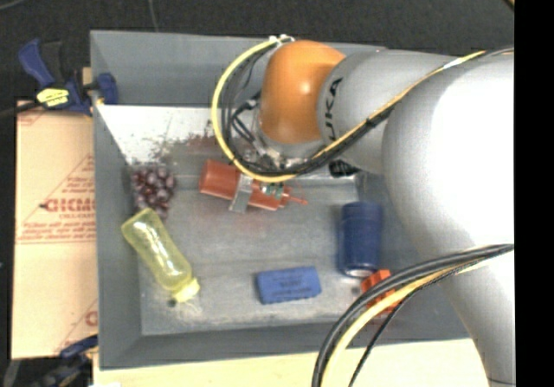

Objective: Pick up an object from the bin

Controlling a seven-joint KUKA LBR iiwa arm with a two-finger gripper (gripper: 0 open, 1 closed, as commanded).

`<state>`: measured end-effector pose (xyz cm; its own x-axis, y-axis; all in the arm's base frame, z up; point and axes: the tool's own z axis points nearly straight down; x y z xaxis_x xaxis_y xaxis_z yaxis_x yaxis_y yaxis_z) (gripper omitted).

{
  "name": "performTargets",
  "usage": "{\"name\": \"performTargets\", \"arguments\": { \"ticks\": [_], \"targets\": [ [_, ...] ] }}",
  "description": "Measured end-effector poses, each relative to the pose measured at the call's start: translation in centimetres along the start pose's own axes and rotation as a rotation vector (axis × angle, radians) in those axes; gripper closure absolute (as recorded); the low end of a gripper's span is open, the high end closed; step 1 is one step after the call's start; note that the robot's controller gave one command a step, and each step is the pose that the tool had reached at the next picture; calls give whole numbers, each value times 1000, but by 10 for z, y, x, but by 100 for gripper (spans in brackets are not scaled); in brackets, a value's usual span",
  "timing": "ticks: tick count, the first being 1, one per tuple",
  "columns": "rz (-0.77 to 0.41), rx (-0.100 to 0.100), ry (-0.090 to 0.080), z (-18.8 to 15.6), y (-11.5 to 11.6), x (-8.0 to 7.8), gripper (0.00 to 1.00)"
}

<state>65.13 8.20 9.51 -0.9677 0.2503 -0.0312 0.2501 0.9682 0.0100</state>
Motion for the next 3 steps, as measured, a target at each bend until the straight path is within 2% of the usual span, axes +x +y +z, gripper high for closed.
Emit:
{"name": "performTargets", "arguments": {
  "ticks": [1, 2, 3],
  "targets": [
    [0, 1, 4, -13, -1, 1, 100],
    [0, -2, -3, -34, 0, -2, 100],
    [0, -3, -3, -51, 0, -2, 100]
  ]
}}
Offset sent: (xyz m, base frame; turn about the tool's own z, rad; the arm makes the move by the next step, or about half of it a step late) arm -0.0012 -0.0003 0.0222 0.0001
